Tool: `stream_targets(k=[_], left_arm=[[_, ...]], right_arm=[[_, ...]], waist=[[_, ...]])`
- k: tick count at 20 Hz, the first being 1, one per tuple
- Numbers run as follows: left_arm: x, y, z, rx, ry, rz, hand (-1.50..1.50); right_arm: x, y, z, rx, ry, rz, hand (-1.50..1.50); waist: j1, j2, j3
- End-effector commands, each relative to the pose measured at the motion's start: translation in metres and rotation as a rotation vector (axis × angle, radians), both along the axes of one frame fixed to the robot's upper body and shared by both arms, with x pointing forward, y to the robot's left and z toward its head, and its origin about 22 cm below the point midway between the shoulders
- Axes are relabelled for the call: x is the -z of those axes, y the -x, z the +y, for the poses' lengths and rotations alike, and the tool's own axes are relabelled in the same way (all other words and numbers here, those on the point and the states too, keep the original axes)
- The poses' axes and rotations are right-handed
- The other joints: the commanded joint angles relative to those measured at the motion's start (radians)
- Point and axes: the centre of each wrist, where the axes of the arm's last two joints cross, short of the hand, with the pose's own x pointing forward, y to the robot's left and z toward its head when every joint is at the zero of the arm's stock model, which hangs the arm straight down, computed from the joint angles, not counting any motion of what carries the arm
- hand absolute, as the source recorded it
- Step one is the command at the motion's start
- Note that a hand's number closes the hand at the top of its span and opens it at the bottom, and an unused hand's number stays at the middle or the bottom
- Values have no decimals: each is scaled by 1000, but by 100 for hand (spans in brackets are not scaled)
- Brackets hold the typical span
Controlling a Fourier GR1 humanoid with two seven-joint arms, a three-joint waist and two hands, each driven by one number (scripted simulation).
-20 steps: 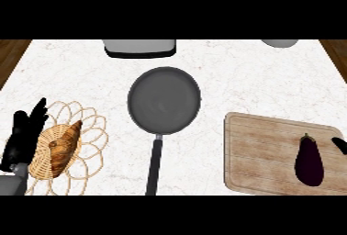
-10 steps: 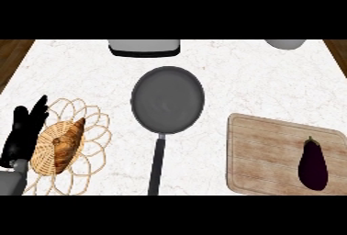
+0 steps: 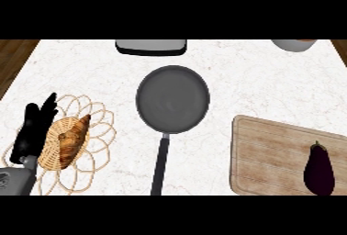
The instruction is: Pick the eggplant from the cutting board and place it in the pan
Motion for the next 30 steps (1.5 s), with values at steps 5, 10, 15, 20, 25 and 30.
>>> stream_targets(k=[5, 10, 15, 20, 25, 30], left_arm=[[0, 9, 18, -25, 2, -9, 0], [-4, 11, 7, -22, -9, -13, 0], [10, 14, 15, -33, -7, 9, 0], [-3, 7, 18, -39, -5, 3, 0], [-4, 0, 5, -30, -6, 10, 0], [8, 19, 25, -42, -12, -7, 0]], right_arm=[[28, -28, 45, -63, 102, 252, -150], [61, -33, 59, -44, 104, 276, -150], [62, -48, 40, -32, 169, 309, -150], [85, -34, 45, -44, 181, 351, -150], [73, -36, 55, -49, 170, 363, -150], [105, -24, 59, -61, 172, 347, -150]], waist=[[-18, -6, 2], [-30, -8, 3], [-31, -7, 2], [-37, -8, 3], [-38, -8, 2], [-37, -9, 3]])
